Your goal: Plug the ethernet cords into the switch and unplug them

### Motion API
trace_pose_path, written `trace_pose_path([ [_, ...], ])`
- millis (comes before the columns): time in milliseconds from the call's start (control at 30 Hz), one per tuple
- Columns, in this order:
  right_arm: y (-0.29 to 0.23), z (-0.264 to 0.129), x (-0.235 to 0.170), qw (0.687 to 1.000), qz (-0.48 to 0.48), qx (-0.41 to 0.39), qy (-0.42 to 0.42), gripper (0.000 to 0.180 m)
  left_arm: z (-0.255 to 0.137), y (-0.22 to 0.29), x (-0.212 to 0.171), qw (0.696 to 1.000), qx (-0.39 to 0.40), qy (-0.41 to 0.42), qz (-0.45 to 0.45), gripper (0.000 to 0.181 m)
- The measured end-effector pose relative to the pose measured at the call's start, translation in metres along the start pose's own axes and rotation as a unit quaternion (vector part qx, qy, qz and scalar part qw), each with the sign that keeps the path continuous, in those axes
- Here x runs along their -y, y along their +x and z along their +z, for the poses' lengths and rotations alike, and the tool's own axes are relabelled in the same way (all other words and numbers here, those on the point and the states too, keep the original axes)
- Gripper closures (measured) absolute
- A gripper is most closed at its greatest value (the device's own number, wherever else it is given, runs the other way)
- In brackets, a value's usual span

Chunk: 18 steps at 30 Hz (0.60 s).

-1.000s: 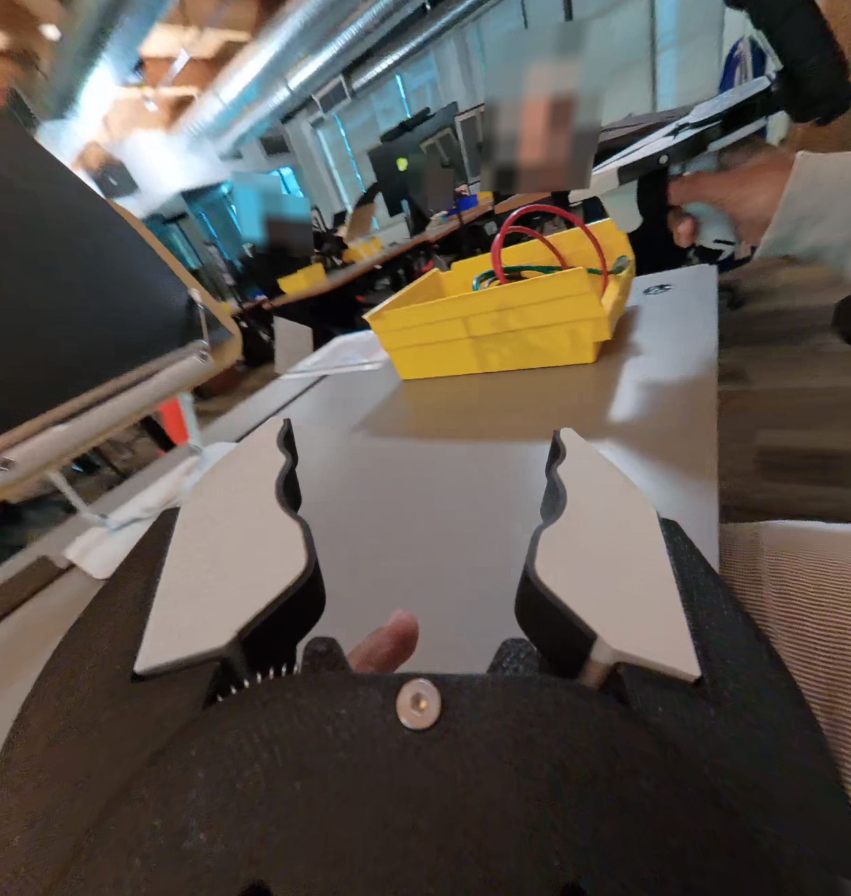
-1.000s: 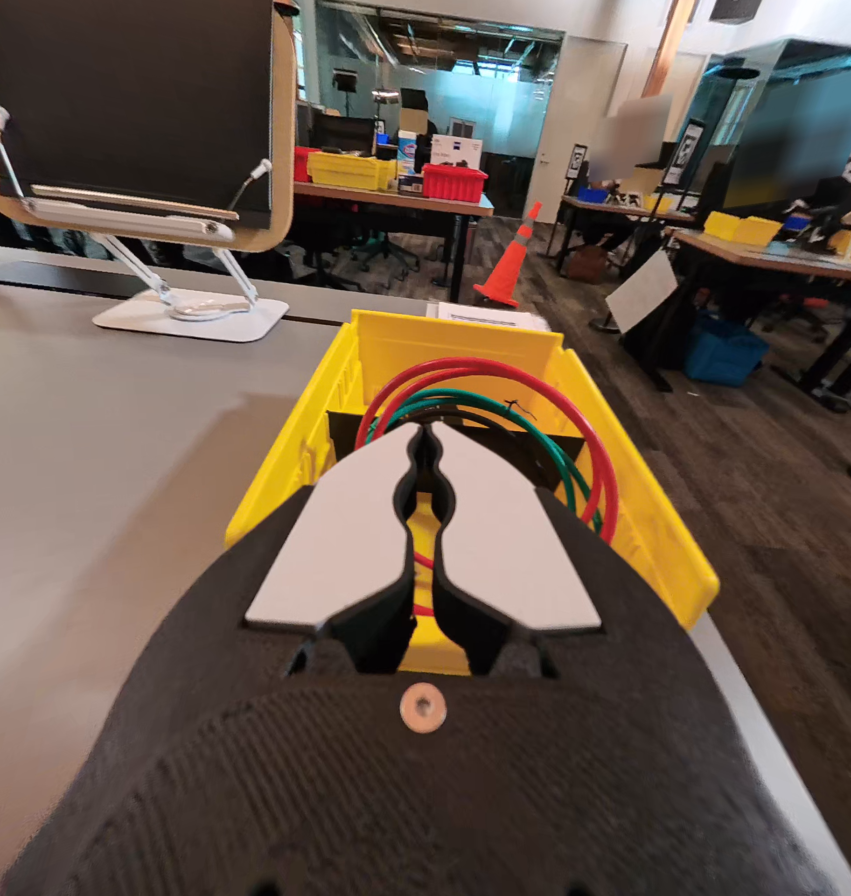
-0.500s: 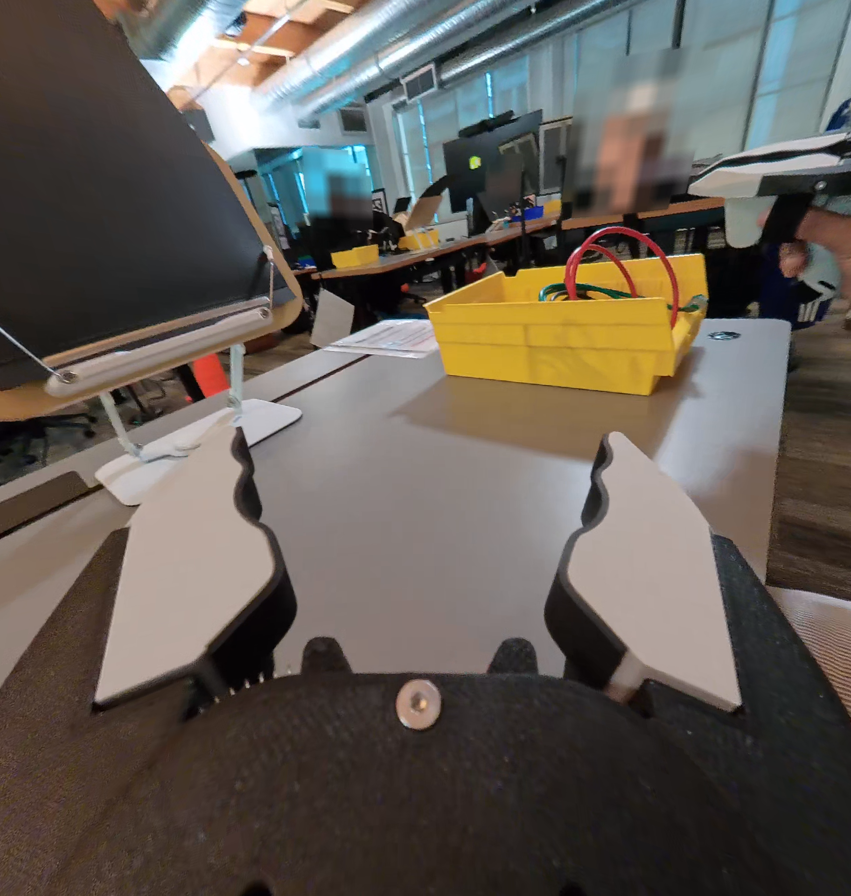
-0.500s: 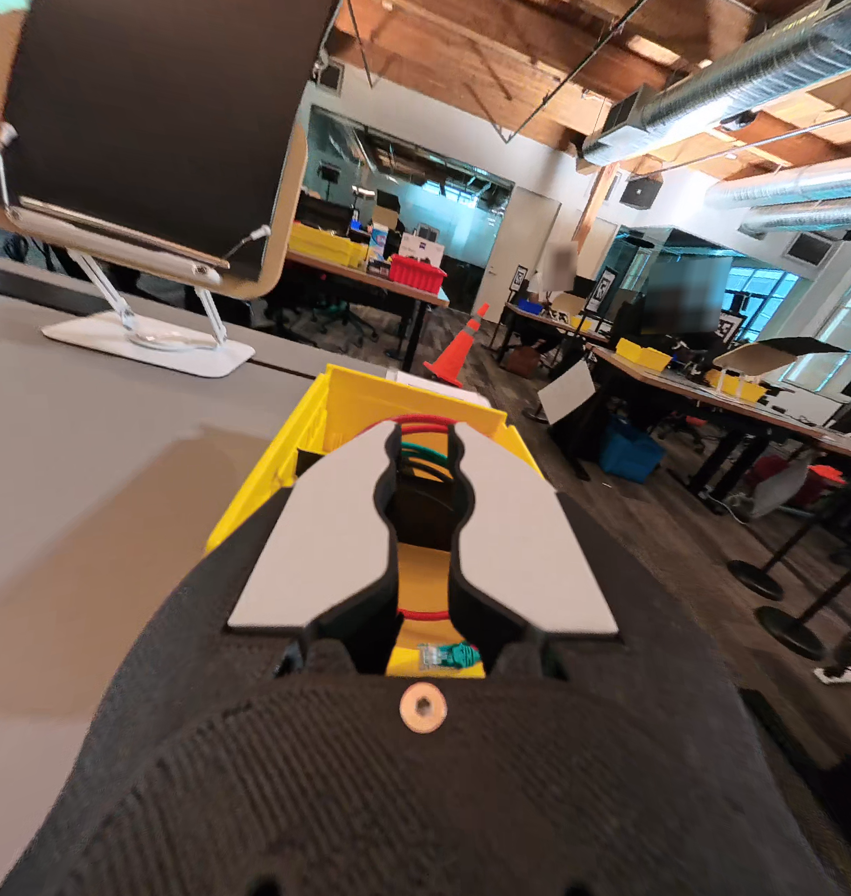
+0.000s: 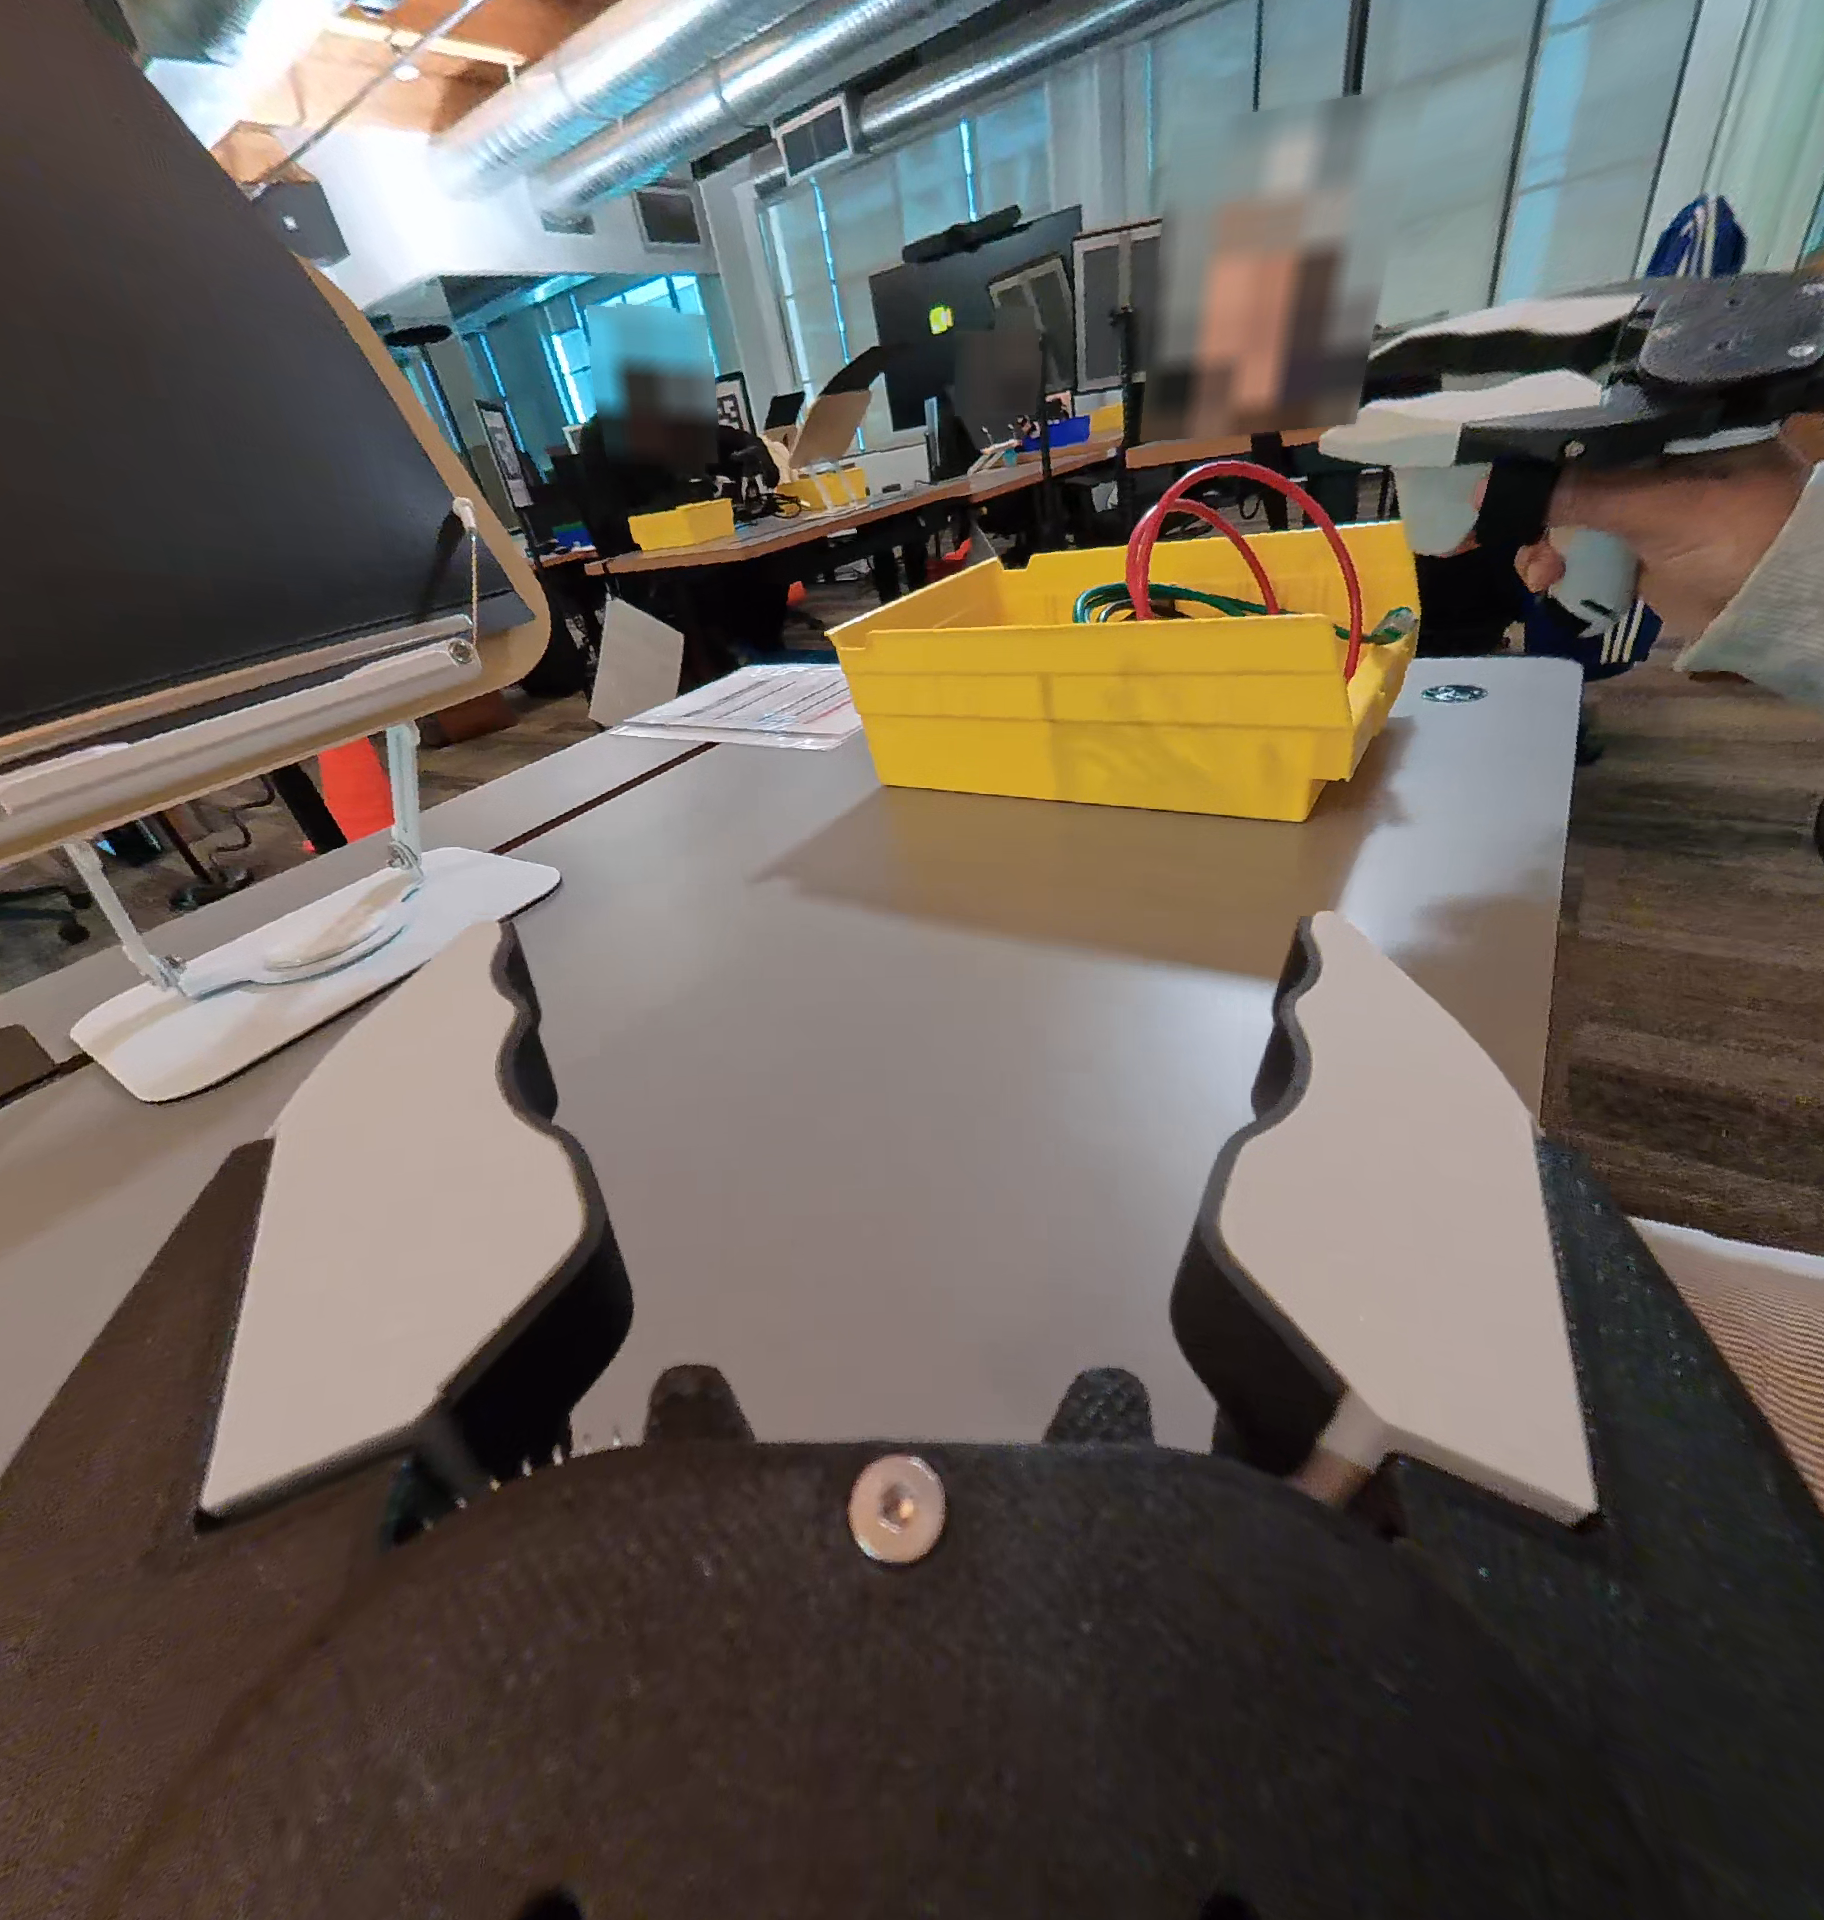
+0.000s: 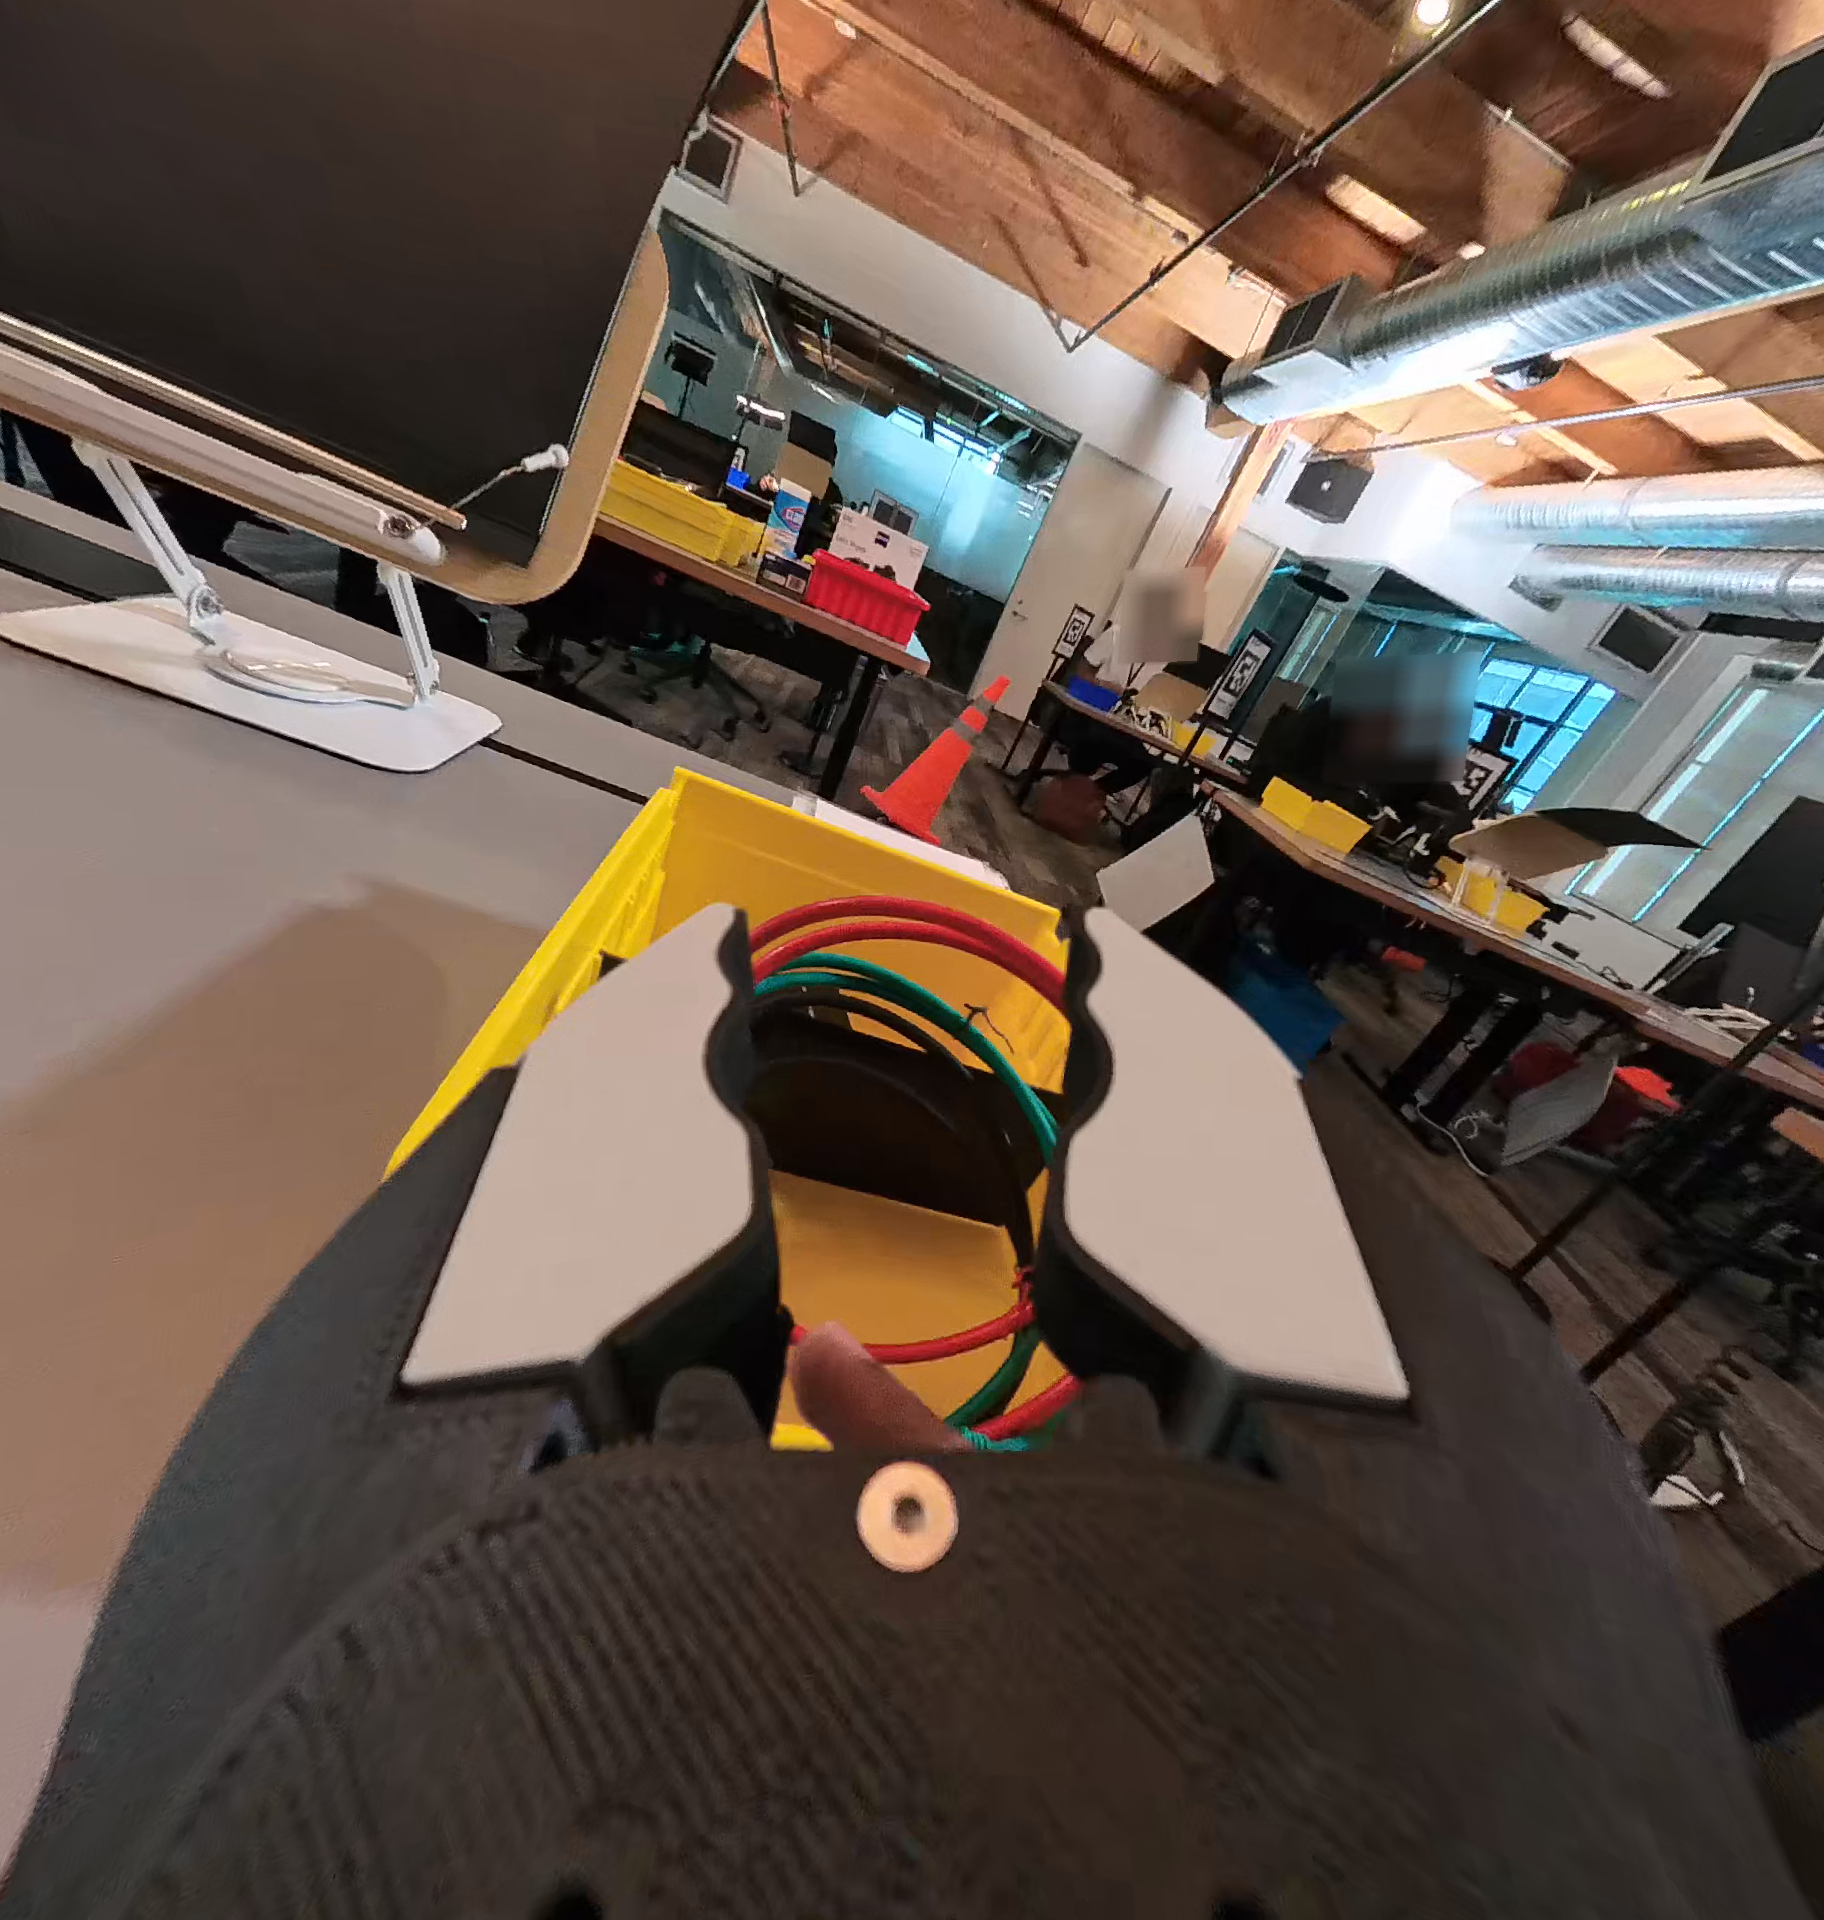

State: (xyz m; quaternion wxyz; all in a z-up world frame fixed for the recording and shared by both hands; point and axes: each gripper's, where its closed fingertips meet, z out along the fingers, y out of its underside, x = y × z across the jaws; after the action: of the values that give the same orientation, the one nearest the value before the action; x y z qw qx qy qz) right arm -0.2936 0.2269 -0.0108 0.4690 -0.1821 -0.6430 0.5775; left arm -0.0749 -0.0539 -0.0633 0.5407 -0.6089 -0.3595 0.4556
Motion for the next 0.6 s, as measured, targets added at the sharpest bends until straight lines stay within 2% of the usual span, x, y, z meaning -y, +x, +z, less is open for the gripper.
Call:
trace_pose_path([
  [67,-0.002,0.001,-0.003,1.0,-0.001,0.002,-0.005,0.132,0.0,-0.003,-0.002,1.0,0.004,-0.001,-0.008,0.044],
  [200,-0.004,-0.006,0.0,0.999,0.032,0.018,-0.019,0.175,-0.001,-0.011,-0.004,1.0,0.015,-0.003,-0.021,0.039],
  [233,-0.006,-0.006,0.002,0.998,0.043,0.026,-0.024,0.18,-0.001,-0.013,-0.005,1.0,0.018,-0.002,-0.025,0.038],
  [367,-0.017,-0.005,-0.001,0.998,0.016,0.049,-0.031,0.18,-0.001,-0.016,-0.007,0.999,0.02,-0.006,-0.038,0.037],
  [500,-0.007,-0.001,-0.01,0.998,-0.058,0.001,-0.026,0.18,0.0,-0.016,-0.009,0.999,0.016,-0.012,-0.045,0.037],
  [600,0.005,0.001,-0.02,0.999,-0.02,-0.013,-0.046,0.18,0.002,-0.012,-0.01,0.997,0.0,-0.012,-0.071,0.034],
])
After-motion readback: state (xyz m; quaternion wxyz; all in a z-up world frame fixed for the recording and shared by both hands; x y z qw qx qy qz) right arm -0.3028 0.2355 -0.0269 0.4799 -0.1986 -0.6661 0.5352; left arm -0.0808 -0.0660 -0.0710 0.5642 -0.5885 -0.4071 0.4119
